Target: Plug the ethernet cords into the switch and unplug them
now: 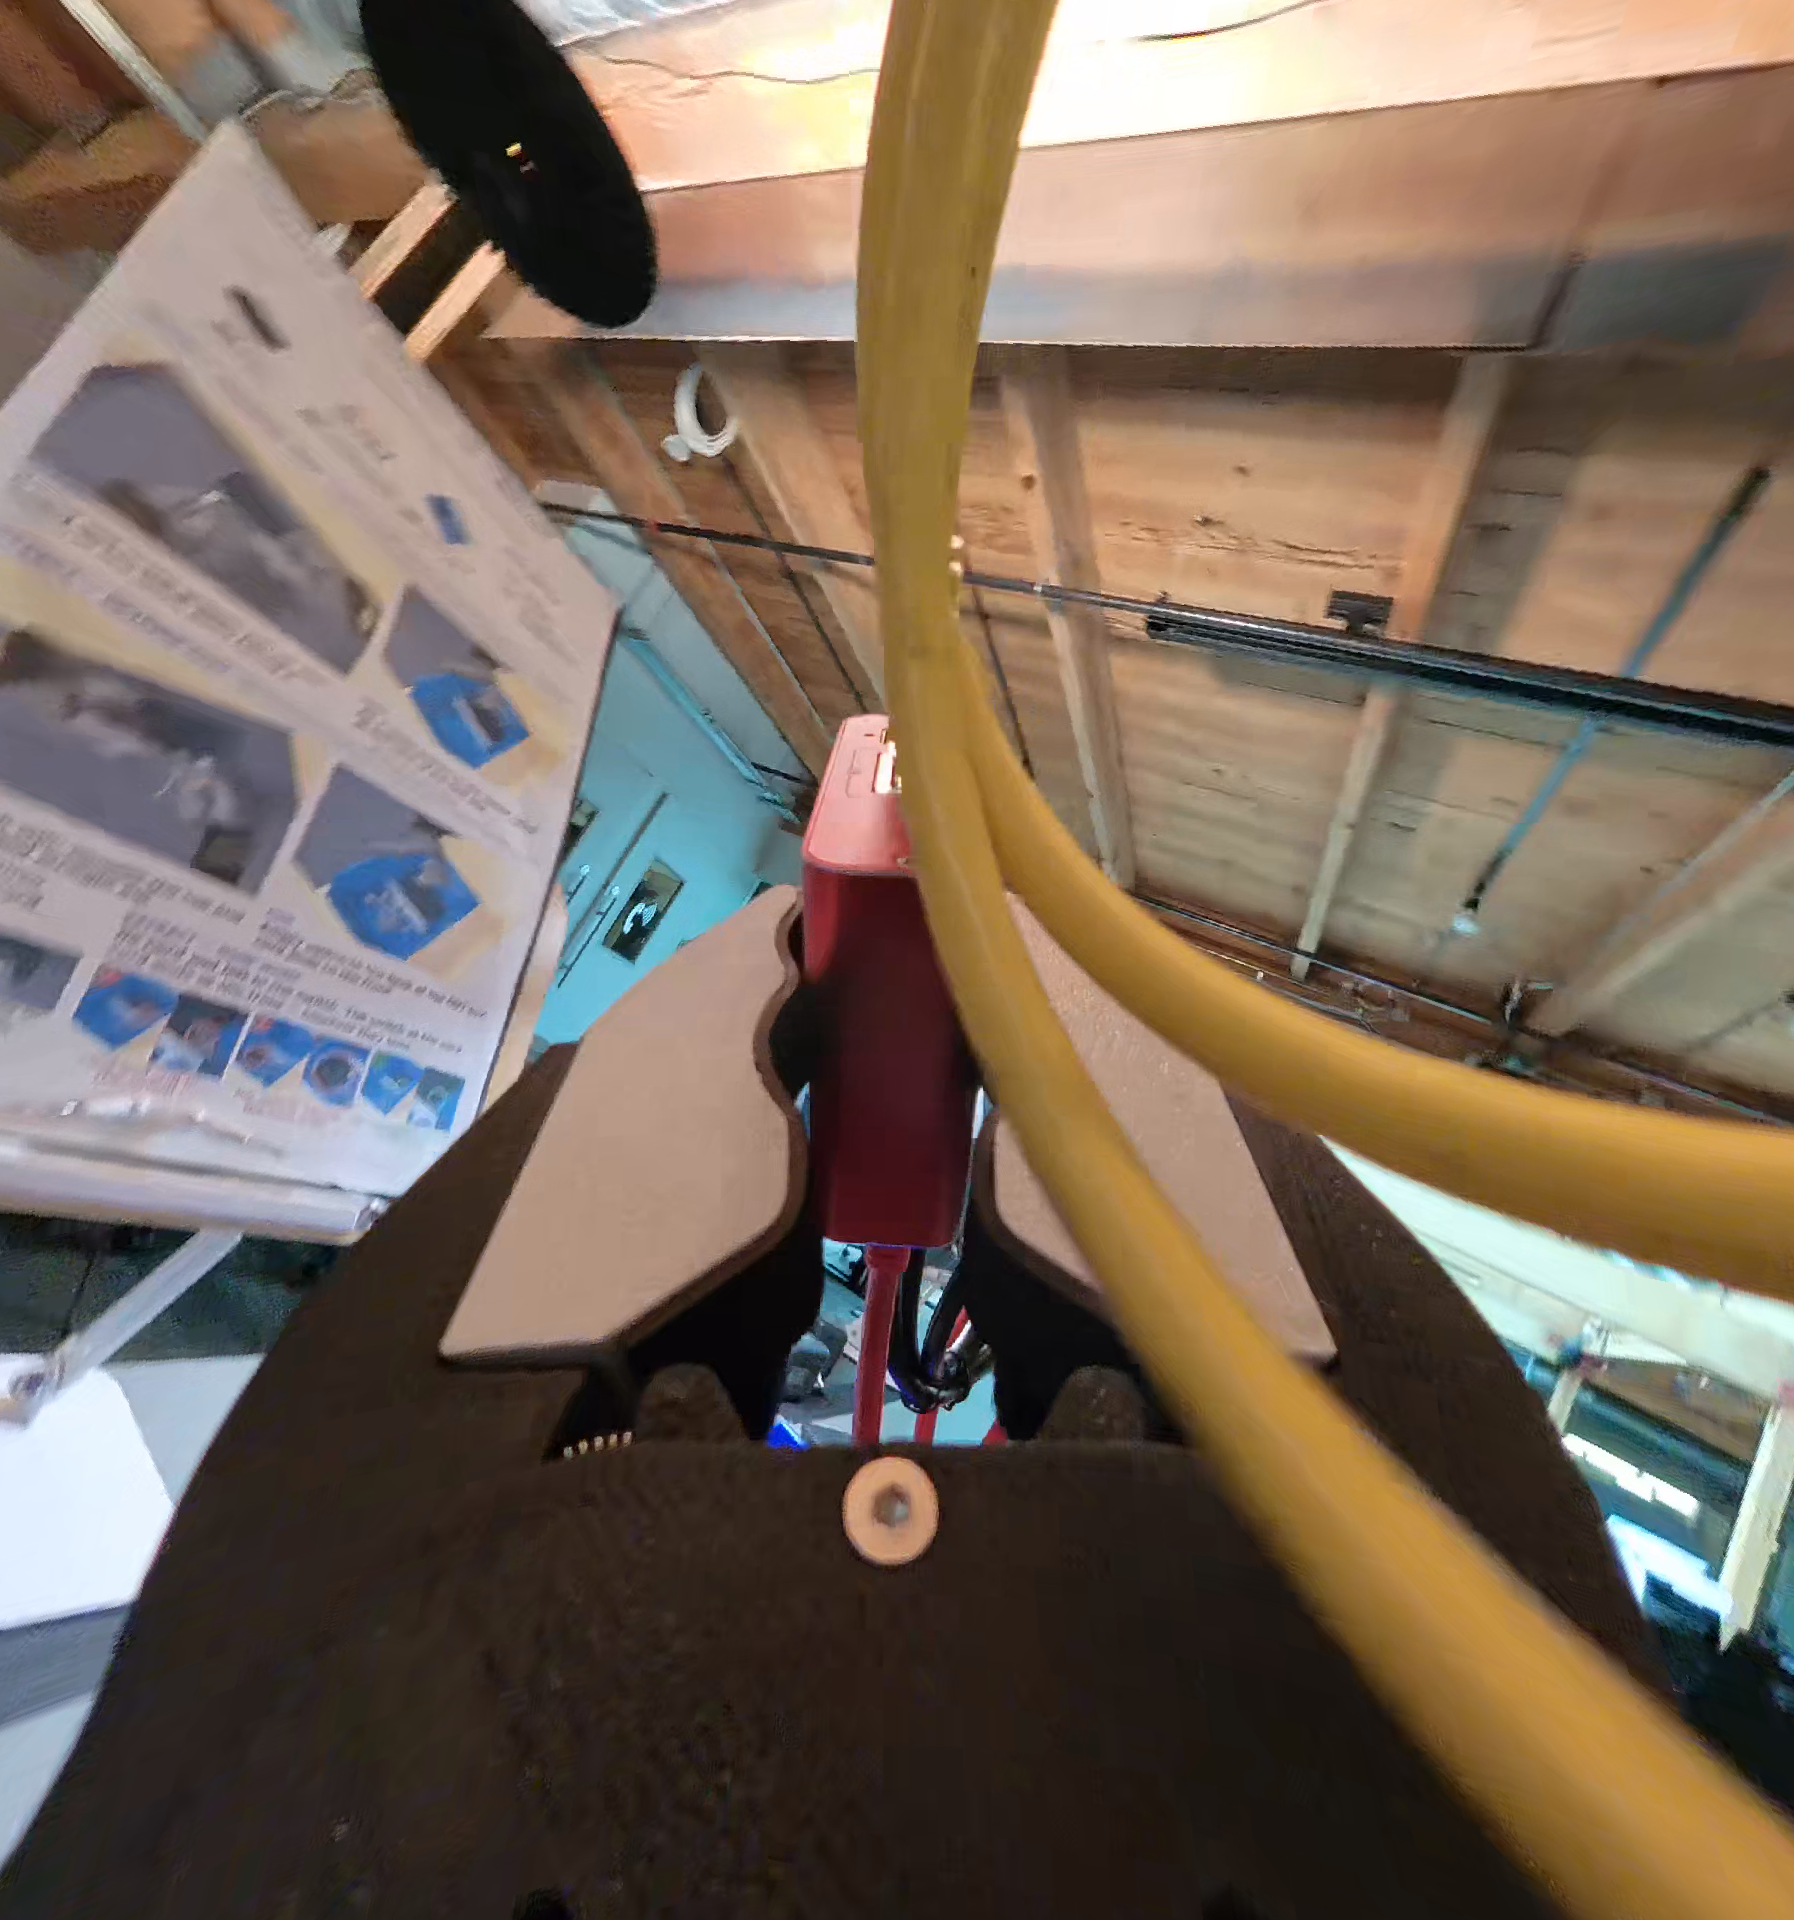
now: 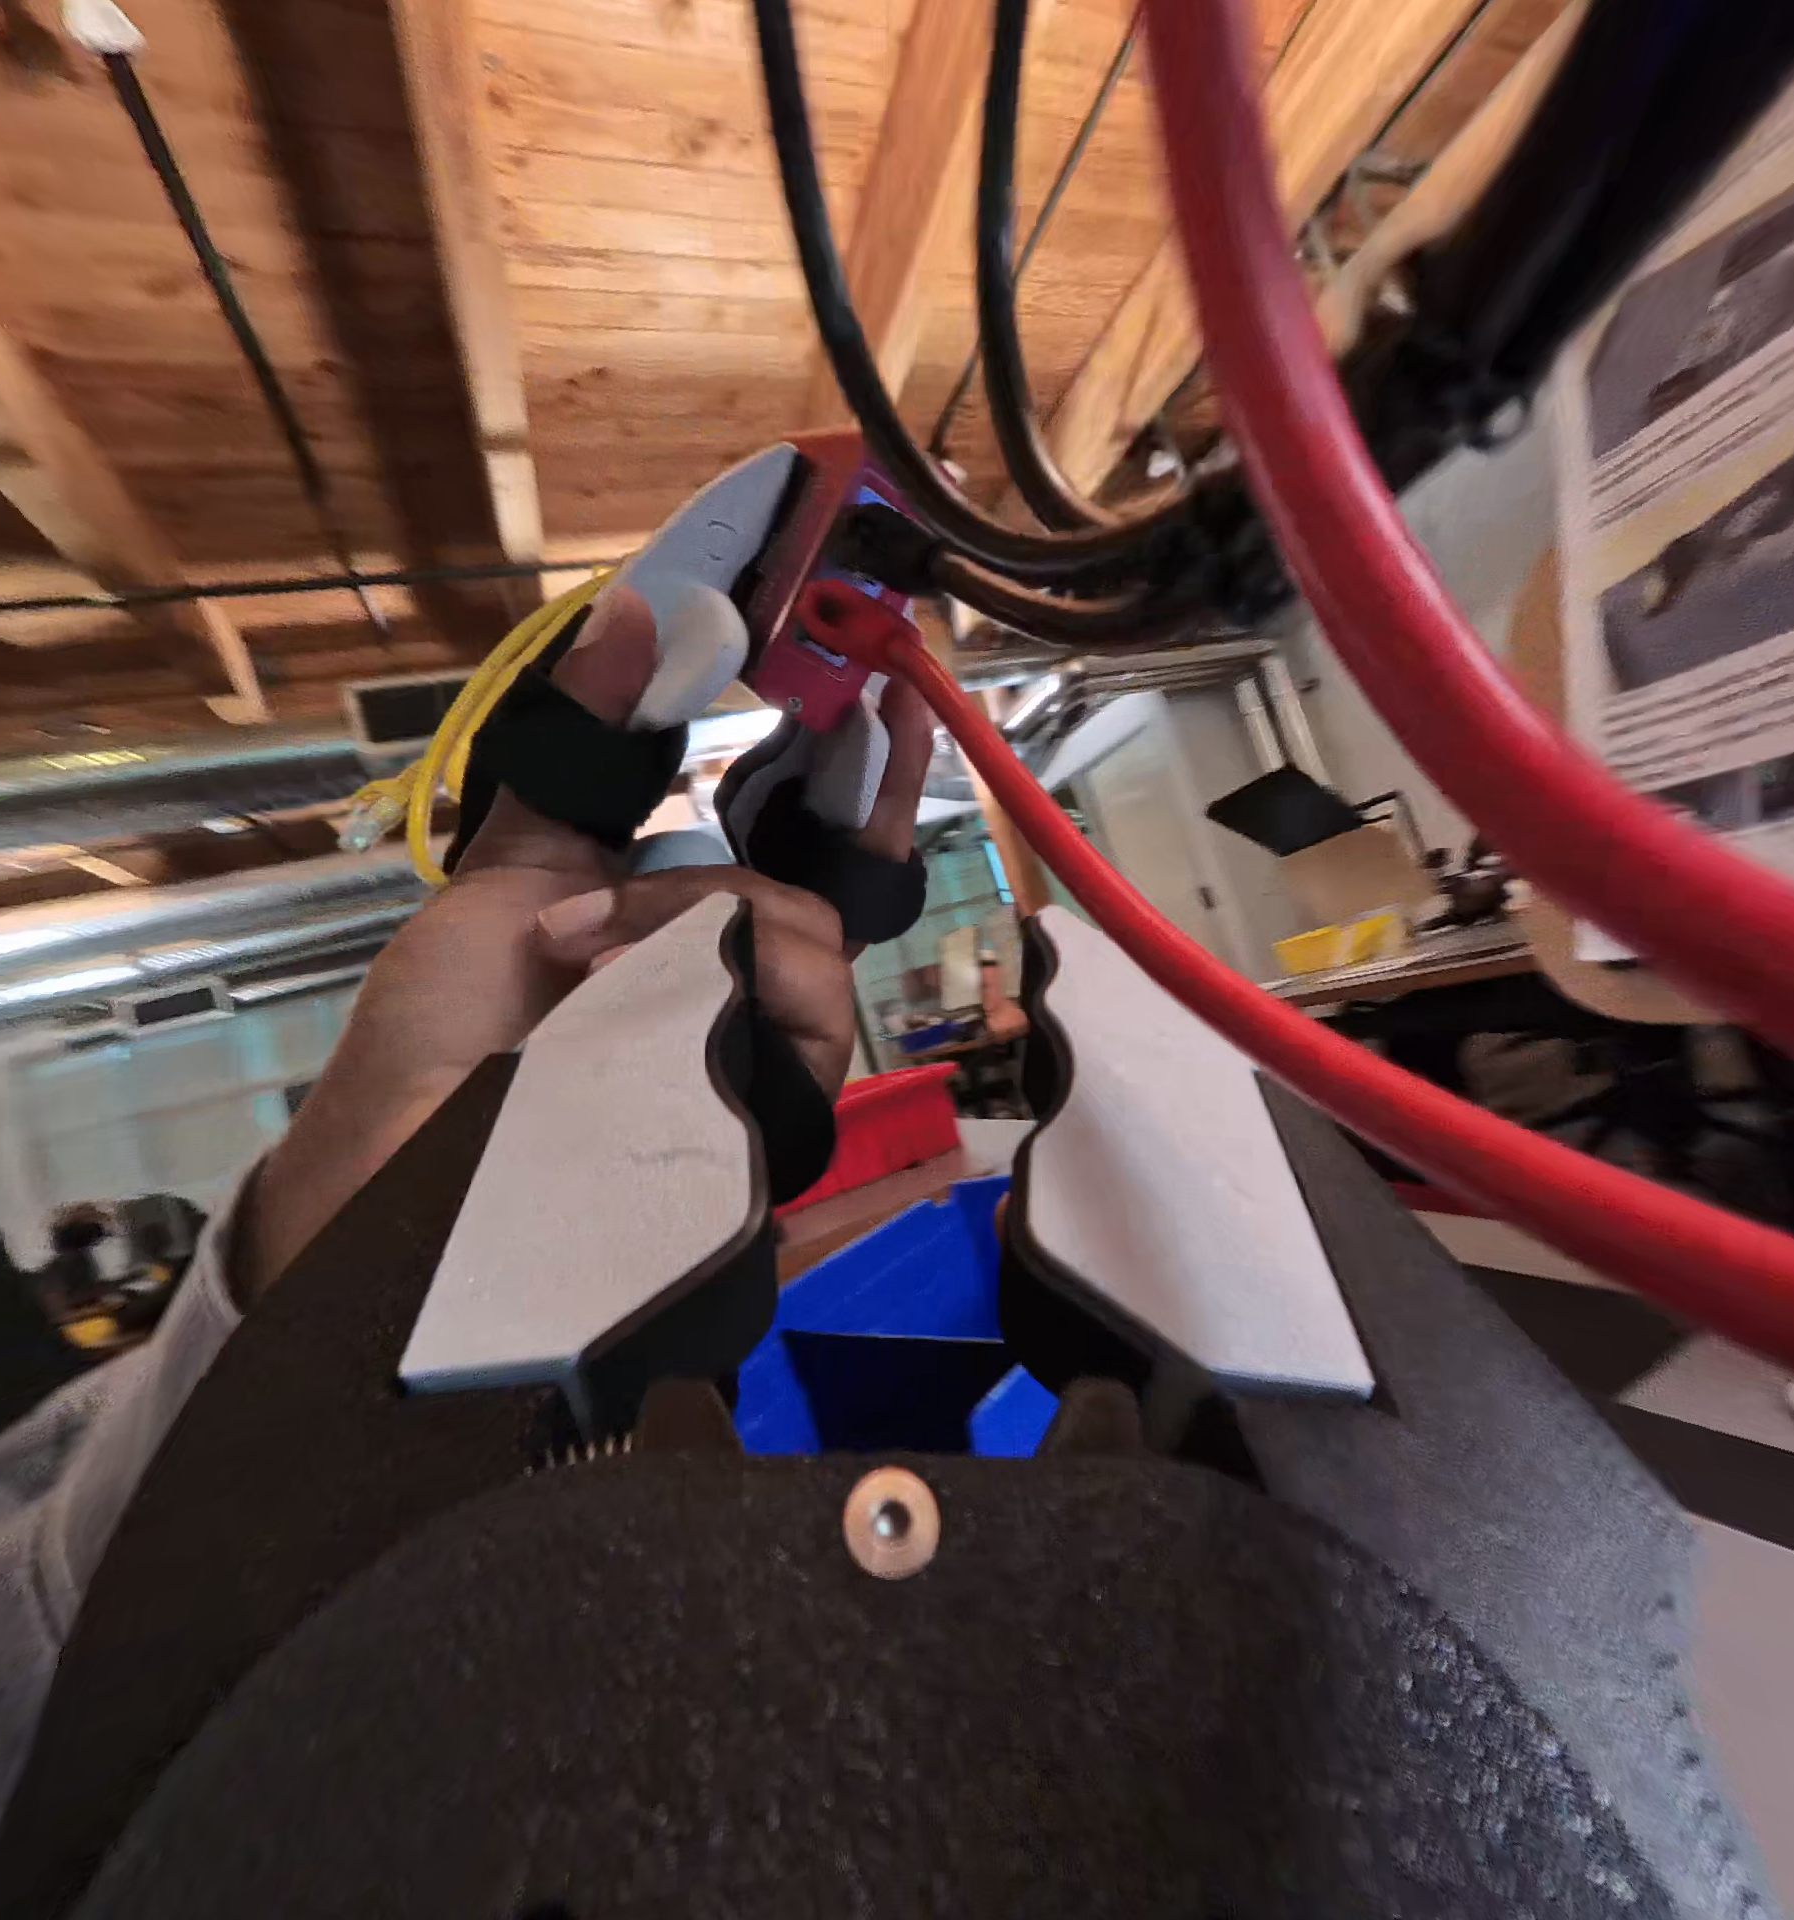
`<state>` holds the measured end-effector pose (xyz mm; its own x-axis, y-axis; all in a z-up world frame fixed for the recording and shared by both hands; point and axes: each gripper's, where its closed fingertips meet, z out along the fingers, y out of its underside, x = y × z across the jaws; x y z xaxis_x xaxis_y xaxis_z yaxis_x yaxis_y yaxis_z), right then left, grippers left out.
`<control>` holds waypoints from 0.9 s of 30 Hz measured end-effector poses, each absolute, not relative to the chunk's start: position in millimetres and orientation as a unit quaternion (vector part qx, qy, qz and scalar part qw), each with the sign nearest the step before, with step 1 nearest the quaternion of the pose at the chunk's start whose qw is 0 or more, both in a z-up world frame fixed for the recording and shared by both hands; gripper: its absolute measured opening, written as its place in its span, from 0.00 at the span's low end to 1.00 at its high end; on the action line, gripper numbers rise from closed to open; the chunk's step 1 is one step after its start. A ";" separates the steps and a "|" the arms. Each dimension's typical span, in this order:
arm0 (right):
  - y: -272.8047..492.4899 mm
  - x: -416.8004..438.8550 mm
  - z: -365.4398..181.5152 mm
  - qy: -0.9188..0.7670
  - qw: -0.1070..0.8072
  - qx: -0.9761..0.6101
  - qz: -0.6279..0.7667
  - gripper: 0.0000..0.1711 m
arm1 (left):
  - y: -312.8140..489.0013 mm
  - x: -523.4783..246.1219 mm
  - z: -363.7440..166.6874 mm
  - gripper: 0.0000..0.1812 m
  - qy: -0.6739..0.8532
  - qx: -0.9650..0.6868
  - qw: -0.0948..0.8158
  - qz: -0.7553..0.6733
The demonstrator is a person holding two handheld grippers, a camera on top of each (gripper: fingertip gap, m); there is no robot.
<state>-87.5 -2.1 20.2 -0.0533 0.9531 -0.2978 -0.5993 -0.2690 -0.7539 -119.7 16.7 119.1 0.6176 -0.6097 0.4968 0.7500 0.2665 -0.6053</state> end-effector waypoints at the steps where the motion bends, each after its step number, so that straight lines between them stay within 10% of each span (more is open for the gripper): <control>1: -2.6 -87.0 15.7 -0.231 0.572 -0.402 0.676 0.28 | 21.5 -124.7 113.5 0.17 -0.095 -0.435 0.783 -0.434; 8: 0.0 -78.1 17.8 -0.254 0.487 -0.417 0.724 0.33 | 26.2 -112.0 77.3 0.17 -0.104 -0.467 0.739 -0.474; 12: 9.4 -57.1 36.5 -0.229 0.449 -0.404 0.763 0.15 | 21.9 -84.8 61.4 0.16 -0.067 -0.488 0.717 -0.494; 27: 1.9 1.9 48.7 -0.362 0.216 -0.399 0.814 0.05 | -37.0 -9.4 14.9 0.25 0.406 -0.552 0.650 -0.327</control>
<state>1.9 1.9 48.7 -0.5878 0.6412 -0.4934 -0.0633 -0.6444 -0.7621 -9.4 -37.0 14.9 0.4557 -0.8742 -0.1675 -0.0232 0.1765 -0.9840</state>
